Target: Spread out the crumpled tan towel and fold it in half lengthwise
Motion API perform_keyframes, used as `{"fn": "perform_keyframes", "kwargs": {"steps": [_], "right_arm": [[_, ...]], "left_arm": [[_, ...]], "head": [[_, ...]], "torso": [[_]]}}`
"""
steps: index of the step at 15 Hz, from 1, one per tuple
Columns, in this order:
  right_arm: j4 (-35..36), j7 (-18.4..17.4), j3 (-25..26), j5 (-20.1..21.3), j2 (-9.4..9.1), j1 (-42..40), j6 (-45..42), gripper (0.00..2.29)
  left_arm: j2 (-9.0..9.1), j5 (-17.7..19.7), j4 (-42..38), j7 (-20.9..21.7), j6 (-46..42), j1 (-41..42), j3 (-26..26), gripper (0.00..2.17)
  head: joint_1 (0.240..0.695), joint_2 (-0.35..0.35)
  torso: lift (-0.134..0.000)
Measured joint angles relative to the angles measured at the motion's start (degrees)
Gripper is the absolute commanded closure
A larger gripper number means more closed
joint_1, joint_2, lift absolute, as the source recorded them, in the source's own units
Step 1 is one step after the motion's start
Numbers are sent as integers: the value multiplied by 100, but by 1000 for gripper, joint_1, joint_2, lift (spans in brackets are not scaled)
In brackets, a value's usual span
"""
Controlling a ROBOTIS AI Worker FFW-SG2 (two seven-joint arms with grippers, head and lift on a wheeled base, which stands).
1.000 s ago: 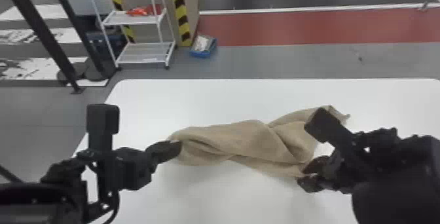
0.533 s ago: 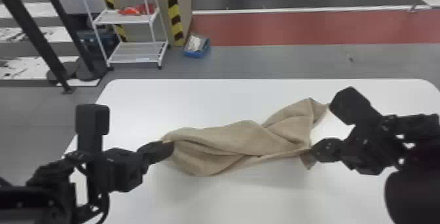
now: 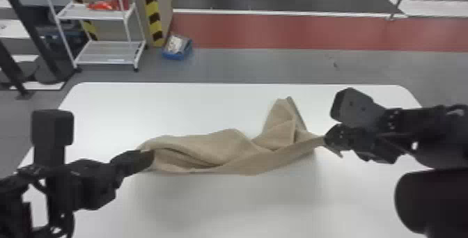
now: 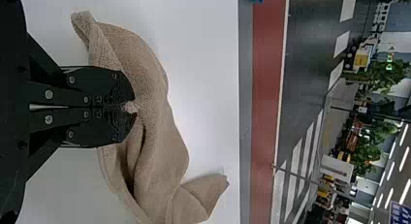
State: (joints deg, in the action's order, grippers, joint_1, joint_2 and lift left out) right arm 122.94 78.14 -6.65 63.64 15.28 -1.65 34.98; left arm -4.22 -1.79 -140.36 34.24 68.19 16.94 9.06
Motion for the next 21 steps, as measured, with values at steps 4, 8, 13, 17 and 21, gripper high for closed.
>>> {"fn": "perform_keyframes", "kwargs": {"steps": [4,8,13,17,21], "right_arm": [[-440,0,-348,539,92,-313,-351,245],[-281,0,-226,437,142,-573,-153,93],[-267,0,-31,412,267,-790,-198,198],[-459,0,52,405,314,-826,-225,404],[-647,0,42,372,275,-731,-232,407]], "left_arm": [[-6,-28,31,12,-32,35,-15,1258],[-9,-44,80,10,-114,30,-70,1261],[-9,-101,72,14,-117,46,-90,1261],[-9,-111,109,20,-138,62,-90,1261],[-9,-106,75,81,-172,122,-96,596]], "head": [[695,-32],[695,-50],[695,-79],[695,-96],[695,-102]], "torso": [[-124],[-124],[-124],[-124],[-124]]}}
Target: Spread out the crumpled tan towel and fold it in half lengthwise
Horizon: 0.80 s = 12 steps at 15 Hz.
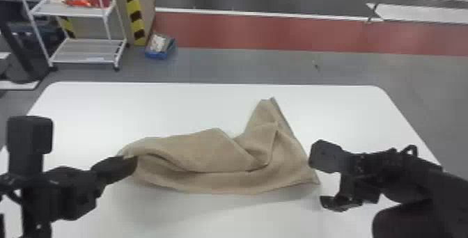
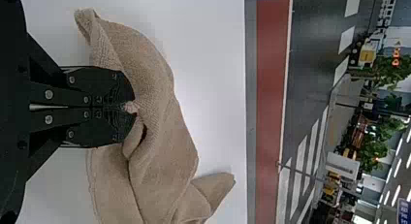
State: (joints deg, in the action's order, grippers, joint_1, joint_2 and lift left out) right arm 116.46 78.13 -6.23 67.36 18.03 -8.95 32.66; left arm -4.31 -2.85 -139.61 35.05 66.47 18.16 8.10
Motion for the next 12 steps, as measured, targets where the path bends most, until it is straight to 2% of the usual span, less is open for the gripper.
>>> {"fn": "perform_keyframes", "kwargs": {"steps": [1,2,6,10,11,12], "right_arm": [[-7,0,39,-36,-8,10,9,407],[-1,0,123,-93,-13,13,22,407],[300,0,1044,-623,-59,17,83,407],[486,0,1987,-881,-51,24,123,390],[511,-37,2234,-981,-57,30,246,299],[543,-337,2445,-1128,-74,32,456,171]], "left_arm": [[0,2,-51,93,-24,49,7,154],[0,3,-117,167,-36,100,17,107],[-15,-145,-263,74,-43,193,68,103],[-116,-428,-45,16,-273,163,184,103],[-121,-410,-2,33,-284,153,264,103],[-122,-360,21,42,-287,158,336,110]], "head": [[695,-105],[695,-120],[695,-154],[695,-194],[695,-214],[695,-231]], "torso": [[-124],[-124],[-124],[-124],[-124],[-124]]}}
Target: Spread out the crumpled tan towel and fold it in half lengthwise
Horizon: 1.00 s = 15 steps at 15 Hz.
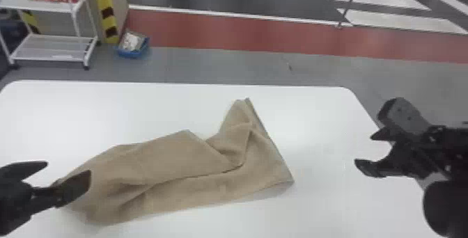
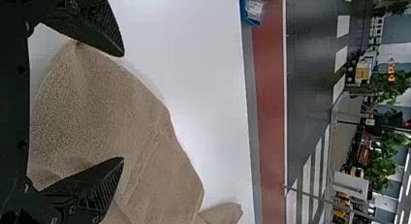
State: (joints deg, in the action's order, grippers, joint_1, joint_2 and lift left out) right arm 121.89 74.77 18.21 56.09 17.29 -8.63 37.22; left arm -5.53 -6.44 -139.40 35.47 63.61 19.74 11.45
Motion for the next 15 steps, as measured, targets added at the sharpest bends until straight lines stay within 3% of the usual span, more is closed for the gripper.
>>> {"fn": "perform_keyframes", "kwargs": {"steps": [2,4,6,8,11,15], "right_arm": [[-13,-1437,493,-549,-124,2,707,167],[-179,-2533,910,-1332,-283,25,1142,164],[-458,-3391,1316,-2074,-473,118,1338,164],[-700,-3669,1621,-2514,-591,189,1466,164],[-748,-3579,1854,-2684,-660,150,1508,164],[-625,-3545,1874,-2705,-721,40,1474,164]], "left_arm": [[-1,200,63,-37,-10,44,139,154],[7,503,160,-79,-106,105,215,157],[28,910,273,-148,-302,221,263,178],[22,1243,354,-119,-359,341,323,205],[8,1608,402,-238,-309,542,431,208],[8,1602,546,-727,-101,540,445,208]], "head": [[695,-282],[695,-350],[695,-350],[695,-350],[695,-350],[695,-350]], "torso": [[-124],[-124],[-124],[-124],[-124],[-124]]}}
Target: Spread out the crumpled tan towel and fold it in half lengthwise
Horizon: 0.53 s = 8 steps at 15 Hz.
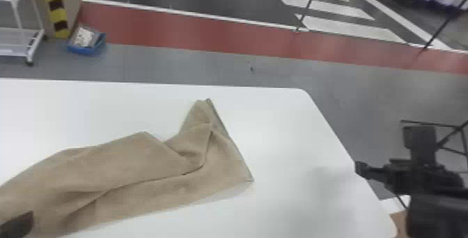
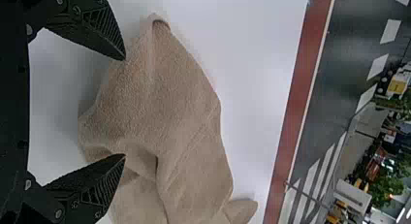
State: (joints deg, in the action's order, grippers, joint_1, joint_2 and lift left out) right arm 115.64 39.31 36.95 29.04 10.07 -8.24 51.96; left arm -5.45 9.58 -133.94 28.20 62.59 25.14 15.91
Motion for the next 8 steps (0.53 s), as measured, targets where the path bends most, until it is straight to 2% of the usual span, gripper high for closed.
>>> {"fn": "perform_keyframes", "kwargs": {"steps": [2,5,8], "right_arm": [[56,60,-37,-2,-19,-23,2,164],[208,91,-83,73,-59,-79,32,164],[296,128,-57,88,-59,-132,39,164]], "left_arm": [[0,-57,325,-156,-124,-302,71,211],[-3,-131,778,-157,-75,-862,231,215],[-14,-389,1082,-108,80,-1211,256,360]], "head": [[695,-350],[695,-350],[695,-350]], "torso": [[-124],[-124],[-124]]}}
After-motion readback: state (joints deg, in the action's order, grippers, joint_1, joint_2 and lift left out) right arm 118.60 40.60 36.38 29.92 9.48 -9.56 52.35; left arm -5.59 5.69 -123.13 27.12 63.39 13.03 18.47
